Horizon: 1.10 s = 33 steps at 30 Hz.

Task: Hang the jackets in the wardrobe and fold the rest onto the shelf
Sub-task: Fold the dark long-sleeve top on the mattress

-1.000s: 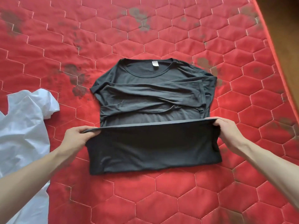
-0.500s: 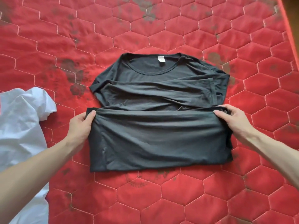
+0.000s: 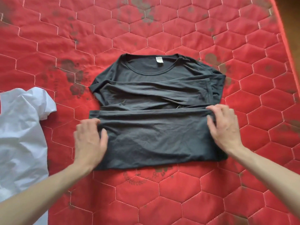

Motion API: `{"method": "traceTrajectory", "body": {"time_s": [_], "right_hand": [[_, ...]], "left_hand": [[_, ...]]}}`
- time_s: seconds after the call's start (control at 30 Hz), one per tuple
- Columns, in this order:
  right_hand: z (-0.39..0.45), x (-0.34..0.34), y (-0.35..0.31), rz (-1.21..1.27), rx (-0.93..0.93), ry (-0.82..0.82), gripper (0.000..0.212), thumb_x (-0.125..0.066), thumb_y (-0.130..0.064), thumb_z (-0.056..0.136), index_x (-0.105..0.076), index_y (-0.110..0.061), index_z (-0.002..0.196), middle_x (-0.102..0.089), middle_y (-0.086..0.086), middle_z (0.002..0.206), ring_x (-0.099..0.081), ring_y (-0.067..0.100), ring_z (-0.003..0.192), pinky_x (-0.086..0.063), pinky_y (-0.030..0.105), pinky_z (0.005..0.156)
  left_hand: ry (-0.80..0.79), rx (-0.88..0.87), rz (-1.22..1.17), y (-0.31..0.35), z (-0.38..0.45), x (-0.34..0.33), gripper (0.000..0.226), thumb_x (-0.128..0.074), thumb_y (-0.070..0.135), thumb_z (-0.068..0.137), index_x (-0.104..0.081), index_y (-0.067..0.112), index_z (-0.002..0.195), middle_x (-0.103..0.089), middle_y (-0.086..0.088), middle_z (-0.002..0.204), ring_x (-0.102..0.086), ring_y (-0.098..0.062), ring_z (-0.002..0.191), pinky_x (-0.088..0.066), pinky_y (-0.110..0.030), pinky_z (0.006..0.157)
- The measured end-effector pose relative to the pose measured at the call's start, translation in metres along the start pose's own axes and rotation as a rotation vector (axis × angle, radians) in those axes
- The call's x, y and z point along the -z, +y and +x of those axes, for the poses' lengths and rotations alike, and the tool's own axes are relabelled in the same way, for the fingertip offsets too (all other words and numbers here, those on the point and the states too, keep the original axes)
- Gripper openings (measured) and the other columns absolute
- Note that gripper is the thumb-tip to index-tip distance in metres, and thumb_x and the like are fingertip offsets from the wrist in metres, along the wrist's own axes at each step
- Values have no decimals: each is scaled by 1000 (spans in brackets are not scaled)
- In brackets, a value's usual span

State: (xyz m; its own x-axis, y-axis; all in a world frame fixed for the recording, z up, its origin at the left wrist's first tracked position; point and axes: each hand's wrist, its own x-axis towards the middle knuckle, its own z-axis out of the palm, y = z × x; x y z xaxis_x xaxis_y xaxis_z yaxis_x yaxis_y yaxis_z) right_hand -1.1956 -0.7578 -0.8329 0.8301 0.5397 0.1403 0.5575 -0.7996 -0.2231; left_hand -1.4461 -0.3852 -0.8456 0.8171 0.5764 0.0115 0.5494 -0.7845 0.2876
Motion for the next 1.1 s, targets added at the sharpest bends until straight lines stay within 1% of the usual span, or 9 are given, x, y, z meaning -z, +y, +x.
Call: {"method": "traceTrajectory", "body": {"time_s": [0.1,0.17,0.33,0.5,0.67,0.77,0.9,1.0,1.1], "right_hand": [[-31,3,-10,19,312,-178,26,-55,-26,103,-68,-11,120,-66,6,109,-65,32,89,-55,45,77],[-52,4,-11,-41,339,-284,43,-53,-44,102,-68,-12,127,-66,3,114,-66,26,92,-57,38,80],[-105,14,-3,-211,338,-465,75,-55,-37,91,-39,-6,158,-33,17,165,-43,35,142,-42,44,115],[-109,6,-26,-320,210,-651,69,-12,1,96,16,3,159,16,30,167,1,42,159,-19,48,127],[-93,4,-38,-230,54,-491,77,-42,11,96,-8,-2,164,-4,15,173,-15,28,160,-25,34,127],[-94,15,-35,-262,20,-572,75,-33,7,101,3,-6,165,7,11,174,0,21,161,-11,27,129],[-114,36,-19,-295,-2,-613,75,-32,9,97,-2,-5,165,-4,11,174,-7,19,161,-8,26,129],[-132,50,-9,-323,50,-675,81,-38,9,92,-6,-7,165,-11,10,173,-15,18,160,-11,25,128],[-152,67,-6,-301,113,-703,82,-39,9,91,-9,-11,166,-16,6,173,-22,16,158,-16,24,127]], "left_hand": [[-238,-601,153,7,-29,0,39,-59,36,87,-57,12,117,-56,-11,110,-56,-35,92,-45,-47,77],[-359,-757,240,9,-45,-2,48,-62,39,81,-60,8,118,-59,-12,107,-58,-35,91,-49,-46,76],[-474,-696,410,10,-68,2,71,-63,35,74,-57,-2,134,-57,-22,123,-58,-41,106,-49,-55,84],[-409,-683,490,17,-70,7,54,-34,0,83,-44,-1,136,-57,-26,120,-61,-44,102,-51,-52,72],[-356,-630,382,27,-62,15,59,-31,5,78,-68,2,124,-68,-16,108,-66,-37,90,-59,-51,84],[-330,-650,350,28,-64,27,61,-32,4,76,-73,1,120,-71,-15,108,-71,-35,93,-61,-45,88],[-300,-536,322,15,-76,45,65,-33,-5,70,-76,-1,118,-77,-17,115,-77,-32,100,-65,-40,78],[-311,-511,342,8,-93,56,61,-78,-20,53,-78,-3,112,-79,-17,107,-79,-28,91,-66,-41,73],[-379,-515,334,2,-112,65,77,-100,-7,27,-81,2,101,-80,-10,90,-78,-22,73,-62,-29,56]]}}
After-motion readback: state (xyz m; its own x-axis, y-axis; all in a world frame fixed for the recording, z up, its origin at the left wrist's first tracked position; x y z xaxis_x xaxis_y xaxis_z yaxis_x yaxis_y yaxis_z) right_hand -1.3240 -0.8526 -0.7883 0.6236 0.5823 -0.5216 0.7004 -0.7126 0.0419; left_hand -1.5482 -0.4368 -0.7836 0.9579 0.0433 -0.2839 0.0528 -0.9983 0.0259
